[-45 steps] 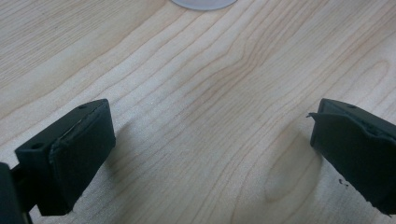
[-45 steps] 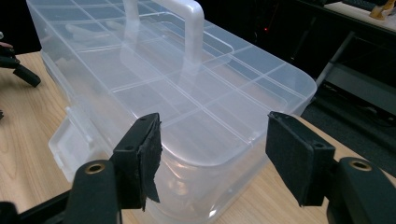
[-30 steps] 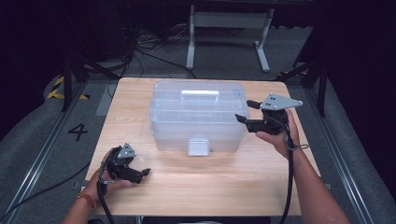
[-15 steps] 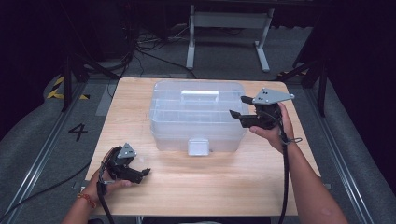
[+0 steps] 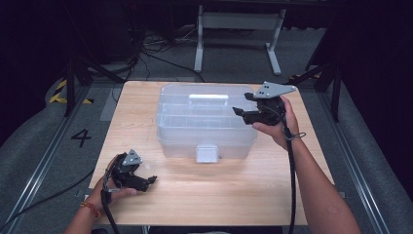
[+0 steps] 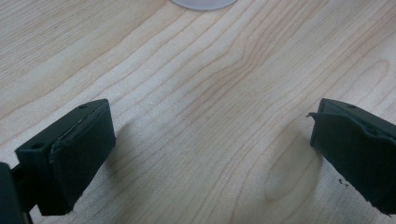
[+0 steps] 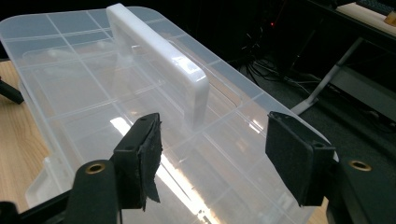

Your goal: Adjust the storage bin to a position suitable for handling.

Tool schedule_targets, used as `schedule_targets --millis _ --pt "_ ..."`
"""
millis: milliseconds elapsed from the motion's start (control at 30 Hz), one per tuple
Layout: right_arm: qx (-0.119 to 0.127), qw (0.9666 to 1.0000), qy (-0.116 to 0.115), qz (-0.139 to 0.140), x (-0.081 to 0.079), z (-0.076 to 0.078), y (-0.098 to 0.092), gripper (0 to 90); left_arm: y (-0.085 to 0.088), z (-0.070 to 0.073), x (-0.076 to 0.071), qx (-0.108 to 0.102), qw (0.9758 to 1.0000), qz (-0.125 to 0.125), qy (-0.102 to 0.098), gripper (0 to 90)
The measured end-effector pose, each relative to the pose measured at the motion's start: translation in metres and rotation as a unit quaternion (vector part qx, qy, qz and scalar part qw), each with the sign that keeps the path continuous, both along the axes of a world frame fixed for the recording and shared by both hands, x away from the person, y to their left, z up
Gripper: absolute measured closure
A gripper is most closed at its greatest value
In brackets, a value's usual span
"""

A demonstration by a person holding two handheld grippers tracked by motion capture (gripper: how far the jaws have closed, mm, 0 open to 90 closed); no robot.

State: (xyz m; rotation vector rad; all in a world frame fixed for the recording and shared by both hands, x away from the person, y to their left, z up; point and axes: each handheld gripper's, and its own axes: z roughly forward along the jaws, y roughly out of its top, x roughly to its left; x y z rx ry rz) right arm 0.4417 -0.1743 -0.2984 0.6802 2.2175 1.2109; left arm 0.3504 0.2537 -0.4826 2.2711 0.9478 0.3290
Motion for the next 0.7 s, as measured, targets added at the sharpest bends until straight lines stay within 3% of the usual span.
schedule_targets --millis 700 --pt "-0.03 0.9995 0.005 0.013 0.022 0.006 0.027 42.5 0.0 0.0 0.0 0.0 1.0 0.0 0.0 0.5"
